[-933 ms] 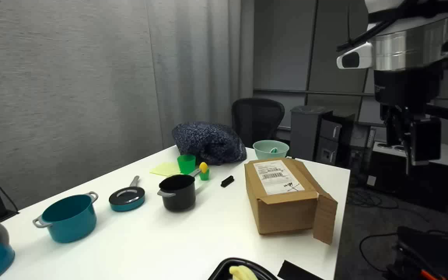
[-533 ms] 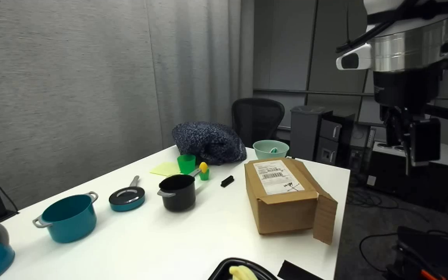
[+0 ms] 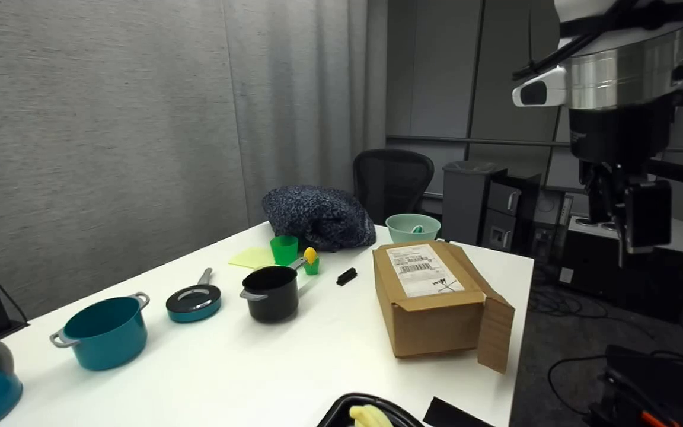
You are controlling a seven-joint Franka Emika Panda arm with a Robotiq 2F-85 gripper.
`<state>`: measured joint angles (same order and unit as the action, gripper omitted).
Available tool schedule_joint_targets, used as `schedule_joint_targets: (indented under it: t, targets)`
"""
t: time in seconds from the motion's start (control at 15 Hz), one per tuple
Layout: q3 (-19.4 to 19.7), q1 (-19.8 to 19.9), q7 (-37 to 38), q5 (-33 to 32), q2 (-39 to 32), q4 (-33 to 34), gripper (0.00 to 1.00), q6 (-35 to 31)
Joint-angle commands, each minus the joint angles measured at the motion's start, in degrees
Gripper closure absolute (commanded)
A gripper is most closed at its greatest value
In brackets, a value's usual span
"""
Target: Move the box
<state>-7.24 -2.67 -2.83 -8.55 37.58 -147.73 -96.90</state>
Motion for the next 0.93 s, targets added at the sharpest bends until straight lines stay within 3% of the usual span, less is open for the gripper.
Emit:
schedule_joint_targets:
  t: [0.0, 0.33, 0.87]
  targets:
    - [1.0, -1.2, 0.6, -0.5, -0.1, 0.1, 0.00, 0.2]
    - [2.0, 1.0, 7.3, 1.7, -4.6, 1.1, 0.00, -3.6]
    - [11.8, 11.4, 14.6, 1.0, -10.8, 1.9, 0.00, -13.3]
